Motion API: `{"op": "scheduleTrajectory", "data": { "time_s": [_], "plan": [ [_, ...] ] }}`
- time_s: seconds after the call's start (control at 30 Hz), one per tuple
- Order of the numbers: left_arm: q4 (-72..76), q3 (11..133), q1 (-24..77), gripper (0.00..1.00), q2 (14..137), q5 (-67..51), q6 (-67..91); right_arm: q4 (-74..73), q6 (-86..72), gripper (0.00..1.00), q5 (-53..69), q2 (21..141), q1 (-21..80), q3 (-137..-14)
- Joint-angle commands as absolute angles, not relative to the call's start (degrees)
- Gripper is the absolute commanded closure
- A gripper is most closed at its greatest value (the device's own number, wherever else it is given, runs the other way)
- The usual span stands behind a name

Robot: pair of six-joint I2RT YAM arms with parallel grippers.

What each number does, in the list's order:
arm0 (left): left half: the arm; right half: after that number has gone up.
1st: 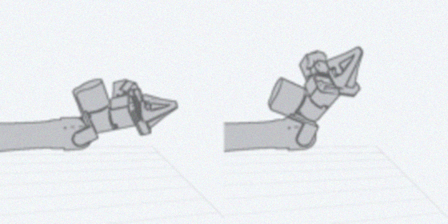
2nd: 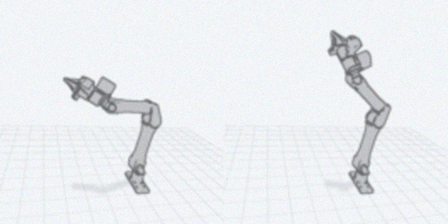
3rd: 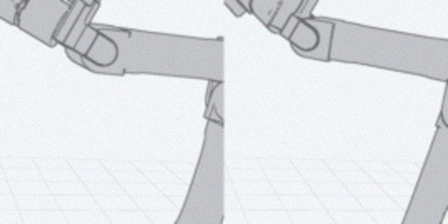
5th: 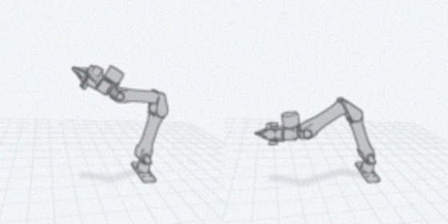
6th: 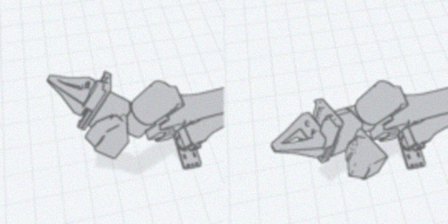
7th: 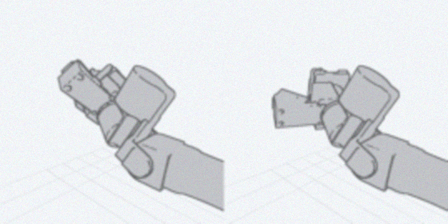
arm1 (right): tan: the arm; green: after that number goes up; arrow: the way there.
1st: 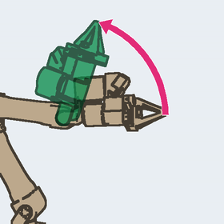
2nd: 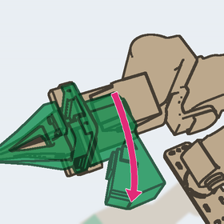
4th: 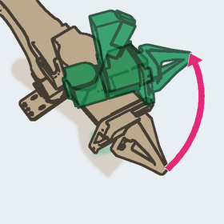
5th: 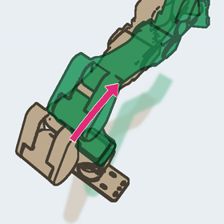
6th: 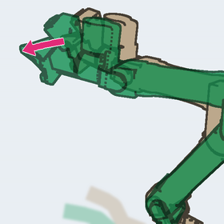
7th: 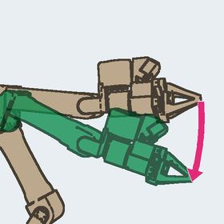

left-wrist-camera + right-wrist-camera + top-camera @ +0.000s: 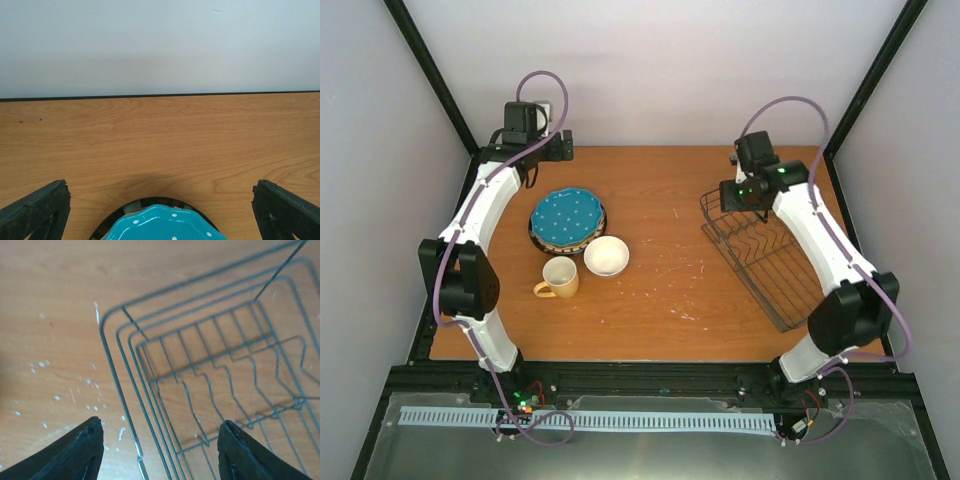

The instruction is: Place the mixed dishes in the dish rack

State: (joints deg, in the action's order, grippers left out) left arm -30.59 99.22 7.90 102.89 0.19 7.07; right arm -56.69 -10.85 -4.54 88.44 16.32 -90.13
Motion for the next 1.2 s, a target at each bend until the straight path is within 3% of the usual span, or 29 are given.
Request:
{"op": "scheduleTrajectory", "data": {
  "time_s": [0.0, 0.07, 0.23, 0.9, 1.17],
  "plan": [
    [-28.1, 96.8, 7.9, 0.00, 98.0, 2.8, 7.7, -65.1, -7.7, 0.39, -6.5, 92.1, 17.4, -91.9],
    [-27.4, 94.9, 7.8, 0.00, 96.5, 3.7, 7.5, -66.7, -7.1, 0.43, -6.2, 92.6, 18.0, -91.8],
    [-27.3, 91.5, 7.4, 0.00, 94.3, 4.4, 7.8, -69.2, -7.6, 0.39, -6.5, 90.9, 18.6, -88.4],
    [-26.2, 86.1, 6.5, 0.00, 92.5, 3.6, 7.8, -74.8, -11.9, 0.37, -10.4, 92.3, 24.4, -80.3],
    [-25.7, 84.9, 6.2, 0.00, 92.2, 2.5, 8.1, -77.3, -14.5, 0.40, -8.7, 93.6, 24.9, -76.6]
  ]
}}
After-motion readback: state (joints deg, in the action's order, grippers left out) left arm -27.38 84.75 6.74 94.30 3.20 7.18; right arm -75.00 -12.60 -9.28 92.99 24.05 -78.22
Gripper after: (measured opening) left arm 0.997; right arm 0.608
